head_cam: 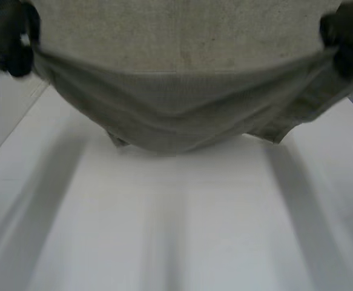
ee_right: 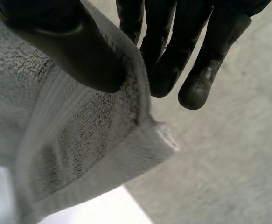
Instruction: Fold the towel.
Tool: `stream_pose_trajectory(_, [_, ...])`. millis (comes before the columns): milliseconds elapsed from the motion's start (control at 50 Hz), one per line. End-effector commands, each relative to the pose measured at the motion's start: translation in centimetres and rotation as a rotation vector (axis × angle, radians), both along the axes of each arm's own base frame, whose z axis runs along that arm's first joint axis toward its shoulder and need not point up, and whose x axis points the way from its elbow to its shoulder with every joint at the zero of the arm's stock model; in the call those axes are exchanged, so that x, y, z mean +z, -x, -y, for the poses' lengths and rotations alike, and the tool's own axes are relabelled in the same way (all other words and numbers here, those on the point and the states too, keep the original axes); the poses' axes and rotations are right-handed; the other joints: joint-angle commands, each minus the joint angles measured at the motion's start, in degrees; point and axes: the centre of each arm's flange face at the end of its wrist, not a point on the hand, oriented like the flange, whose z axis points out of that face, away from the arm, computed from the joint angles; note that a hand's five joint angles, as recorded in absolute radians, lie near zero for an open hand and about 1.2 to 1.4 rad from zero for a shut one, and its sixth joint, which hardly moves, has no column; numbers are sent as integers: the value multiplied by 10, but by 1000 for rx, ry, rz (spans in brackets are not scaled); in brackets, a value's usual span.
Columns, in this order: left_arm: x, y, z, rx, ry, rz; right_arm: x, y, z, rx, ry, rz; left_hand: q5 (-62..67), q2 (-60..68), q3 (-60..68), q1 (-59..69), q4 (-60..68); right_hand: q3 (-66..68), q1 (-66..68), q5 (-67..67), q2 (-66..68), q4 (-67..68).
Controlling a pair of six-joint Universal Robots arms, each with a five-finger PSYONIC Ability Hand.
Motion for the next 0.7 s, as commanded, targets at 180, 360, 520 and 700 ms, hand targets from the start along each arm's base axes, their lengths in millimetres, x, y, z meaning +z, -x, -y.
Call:
stream_pose_trajectory(180, [-41,10,78,7,-439,44,-21,-19,36,25,-155,-245,-162,-71,-87,-36,-71,30,33,29,38,31])
stream_pose_trajectory(360, [-53,18,114,73,-505,188,-35,-35,71,-18,-95,-293,-162,-71,-87,-36,-71,30,33,29,38,31])
stream_pose_trajectory(520, [46,31,116,10,-81,-142,36,-39,97,-139,367,0,-162,-71,-87,-36,-71,30,33,29,38,31])
stream_pose_trajectory(700, [37,11,107,-2,-168,-192,15,-37,74,-85,211,-109,-162,-71,-87,-36,-71,30,33,29,38,31])
